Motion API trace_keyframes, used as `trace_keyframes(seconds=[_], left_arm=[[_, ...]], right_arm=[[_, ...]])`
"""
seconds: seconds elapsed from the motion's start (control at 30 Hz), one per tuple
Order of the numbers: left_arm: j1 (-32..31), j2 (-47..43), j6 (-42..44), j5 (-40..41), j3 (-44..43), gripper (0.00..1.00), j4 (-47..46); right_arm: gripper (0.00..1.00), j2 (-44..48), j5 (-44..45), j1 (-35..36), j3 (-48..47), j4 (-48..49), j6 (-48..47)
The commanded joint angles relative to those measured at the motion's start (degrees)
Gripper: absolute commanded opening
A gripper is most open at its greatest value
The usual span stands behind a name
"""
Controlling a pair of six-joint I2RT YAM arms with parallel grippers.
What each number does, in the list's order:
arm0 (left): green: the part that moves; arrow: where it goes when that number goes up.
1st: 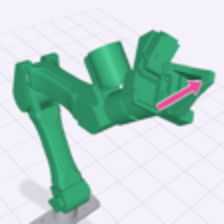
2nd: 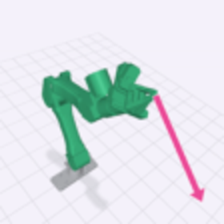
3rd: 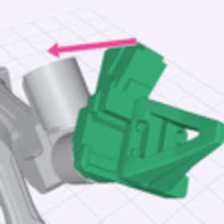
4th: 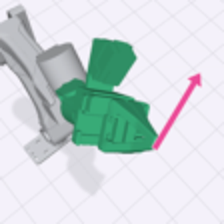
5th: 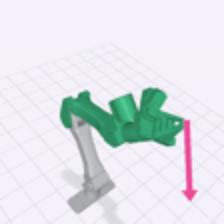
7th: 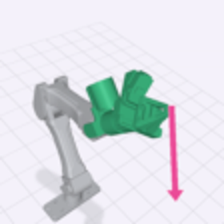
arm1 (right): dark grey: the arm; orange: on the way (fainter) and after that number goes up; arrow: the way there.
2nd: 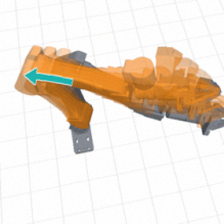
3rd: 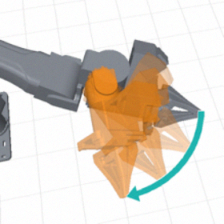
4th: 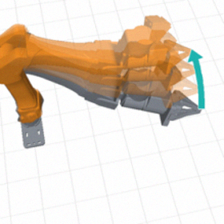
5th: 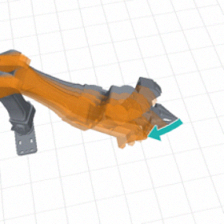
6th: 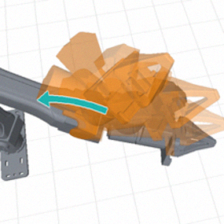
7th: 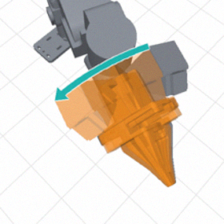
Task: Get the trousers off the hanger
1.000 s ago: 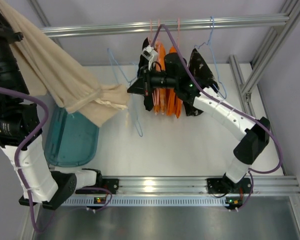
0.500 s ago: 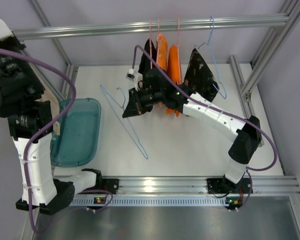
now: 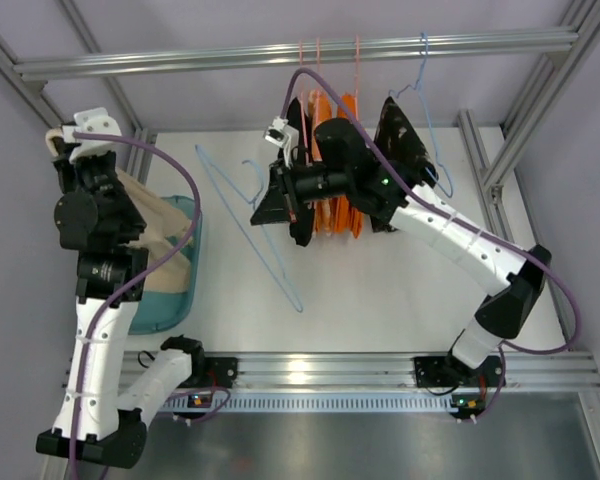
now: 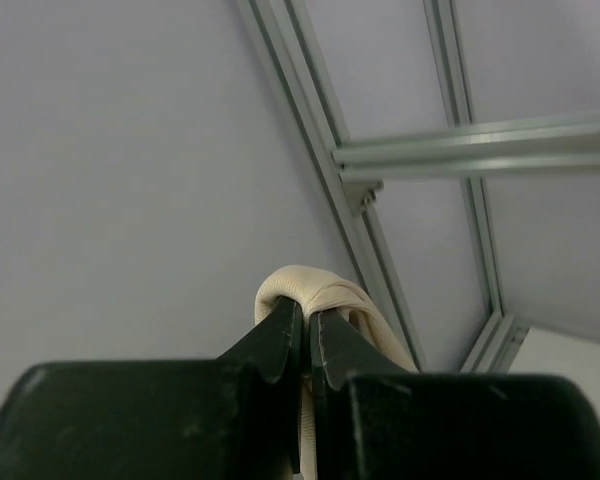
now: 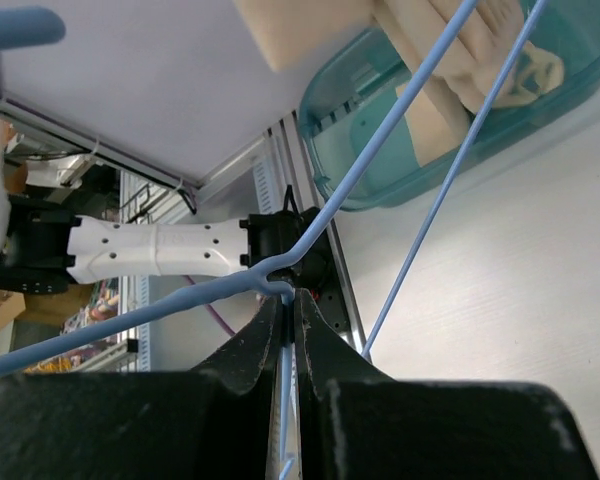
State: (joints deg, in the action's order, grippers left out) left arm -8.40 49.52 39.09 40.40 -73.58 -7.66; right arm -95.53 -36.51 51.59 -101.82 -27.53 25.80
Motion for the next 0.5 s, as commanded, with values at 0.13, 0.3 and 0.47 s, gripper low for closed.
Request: trace_keyframes(seconds=[0.13, 0.3, 0.47], left_arm=[[5.2, -5.1, -3.4, -3.0, 14.5, 0.0, -0.1], [16.2, -6.3, -8.3, -9.0, 23.6, 0.0, 6.8], [23.5, -8.8, -15.6, -23.6, 27.7, 0.0, 23.4]], right_arm=[[0.0, 8.1, -0.3, 0.3, -5.8, -1.1, -2.9], [0.0, 11.1, -2.7, 0.3, -9.5, -6.1, -7.1], [0.0, 16.4, -1.2, -1.1, -7.9, -9.1, -10.6]])
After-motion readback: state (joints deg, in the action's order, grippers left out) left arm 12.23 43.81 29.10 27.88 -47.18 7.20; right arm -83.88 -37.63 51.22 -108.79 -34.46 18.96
